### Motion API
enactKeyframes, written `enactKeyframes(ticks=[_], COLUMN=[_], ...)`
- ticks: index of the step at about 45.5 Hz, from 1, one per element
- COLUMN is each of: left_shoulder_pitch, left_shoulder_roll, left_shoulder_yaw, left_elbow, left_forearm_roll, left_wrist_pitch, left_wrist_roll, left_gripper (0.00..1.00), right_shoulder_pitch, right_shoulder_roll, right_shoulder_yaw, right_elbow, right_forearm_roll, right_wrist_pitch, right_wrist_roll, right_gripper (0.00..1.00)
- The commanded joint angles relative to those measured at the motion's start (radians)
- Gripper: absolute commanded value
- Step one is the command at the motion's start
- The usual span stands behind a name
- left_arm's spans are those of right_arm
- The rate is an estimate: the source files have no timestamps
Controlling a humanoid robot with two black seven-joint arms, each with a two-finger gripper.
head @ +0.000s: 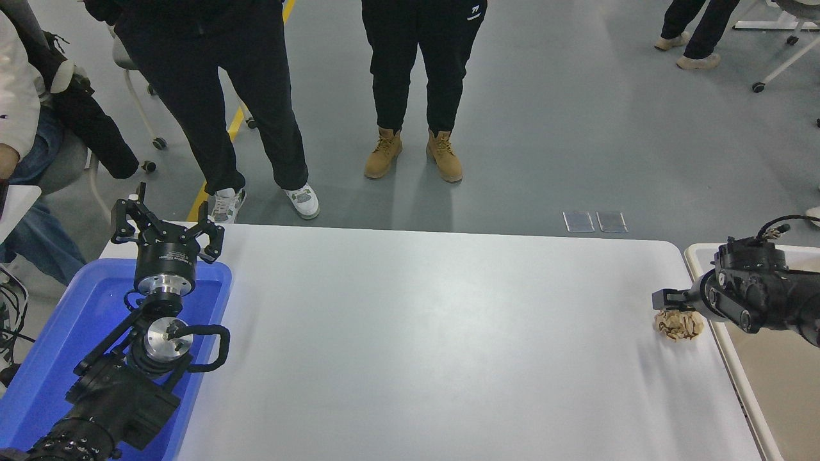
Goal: Pick up paper ball place in dustbin
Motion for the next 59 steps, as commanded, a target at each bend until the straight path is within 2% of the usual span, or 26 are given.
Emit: enactKeyframes(ticks=[1, 12, 42, 50, 52, 55, 59], left_shoulder_pitch=[0.001, 0.001, 0.001, -0.001, -0.001, -0.001, -0.001], left_shoulder_roll=[0.000, 0.000, 0.000, 0.000, 0.000, 0.000, 0.000], left_shoulder_yaw=[0.000, 0.000, 0.000, 0.000, 0.000, 0.000, 0.000], left_elbow=[0.000, -0.003, 0.000, 0.000, 0.000, 0.000, 0.000], left_forearm_roll=[0.000, 0.000, 0.000, 0.000, 0.000, 0.000, 0.000], left_wrist_pitch=[0.000, 0.000, 0.000, 0.000, 0.000, 0.000, 0.000], left_wrist_roll=[0.000, 0.000, 0.000, 0.000, 0.000, 0.000, 0.000], left_gripper=[0.99, 0.99, 0.99, 0.99, 0.99, 0.99, 0.99], right_shoulder_pitch=[-0.020, -0.033, -0.086, -0.087, -0.087, -0.089, -0.093], right_shoulder_roll=[0.003, 0.022, 0.052, 0.052, 0.052, 0.052, 0.052], right_shoulder_yaw=[0.000, 0.030, 0.045, 0.045, 0.045, 0.045, 0.045], right_elbow=[0.001, -0.001, -0.015, -0.016, -0.016, -0.016, -0.016], right_forearm_roll=[0.000, 0.000, -0.002, 0.000, 0.000, 0.000, 0.000], right_wrist_pitch=[-0.001, -0.006, -0.145, -0.173, -0.176, -0.178, -0.179], right_wrist_roll=[0.002, 0.002, 0.002, 0.002, 0.002, 0.002, 0.002], right_gripper=[1.00, 1.00, 1.00, 0.97, 0.91, 0.89, 0.77])
